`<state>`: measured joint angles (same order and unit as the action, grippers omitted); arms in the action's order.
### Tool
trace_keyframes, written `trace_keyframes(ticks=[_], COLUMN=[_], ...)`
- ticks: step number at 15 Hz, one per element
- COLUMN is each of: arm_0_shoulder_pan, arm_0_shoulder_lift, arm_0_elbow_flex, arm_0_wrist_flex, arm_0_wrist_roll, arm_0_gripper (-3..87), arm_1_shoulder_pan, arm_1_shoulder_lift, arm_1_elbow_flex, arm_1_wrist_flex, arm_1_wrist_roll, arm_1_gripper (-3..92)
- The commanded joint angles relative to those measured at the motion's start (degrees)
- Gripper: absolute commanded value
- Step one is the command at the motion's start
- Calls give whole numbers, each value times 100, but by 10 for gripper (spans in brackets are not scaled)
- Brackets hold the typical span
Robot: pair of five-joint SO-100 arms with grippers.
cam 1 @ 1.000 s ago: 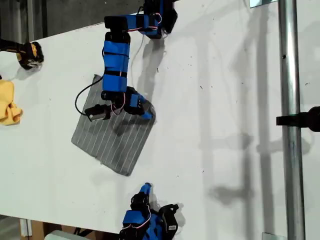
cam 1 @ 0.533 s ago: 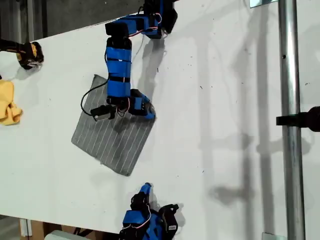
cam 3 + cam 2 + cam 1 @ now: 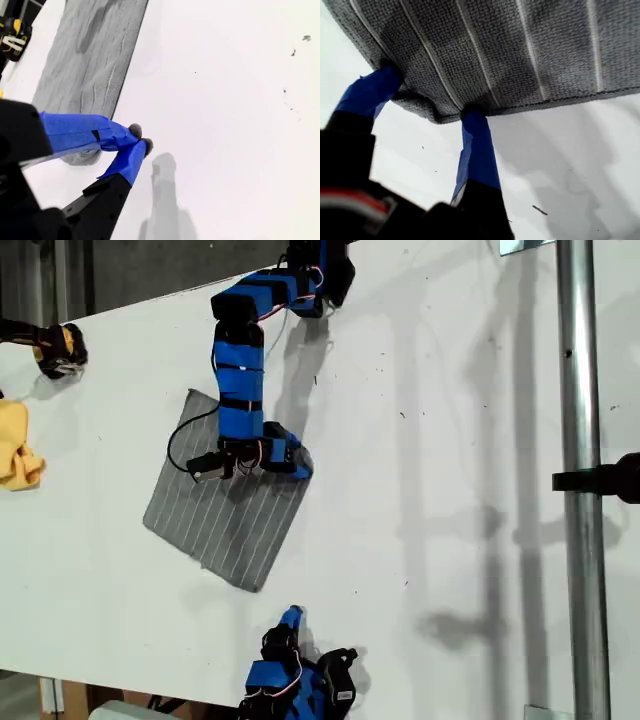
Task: Grasp corners of a towel and fold twice.
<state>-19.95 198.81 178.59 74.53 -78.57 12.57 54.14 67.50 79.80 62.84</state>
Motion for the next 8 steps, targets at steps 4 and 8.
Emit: trace_keyframes(ticks=[4,8], arm_0_shoulder_pan=[-70,-88], arm_0_shoulder_lift=[9,9], arm_0_elbow_flex=[-26,-26], arm_0_wrist_flex=[18,18], arm_0_wrist_roll=[18,0], arm_0_gripper=[-20,-20], arm_1_shoulder_pan=[97,44], arm_1_shoulder_lift=[53,44], arm_1_elbow_flex=[-149,-158], arm_1_wrist_flex=[-70,-88], arm_1_wrist_roll=[53,18], arm_1_gripper=[-1,-1])
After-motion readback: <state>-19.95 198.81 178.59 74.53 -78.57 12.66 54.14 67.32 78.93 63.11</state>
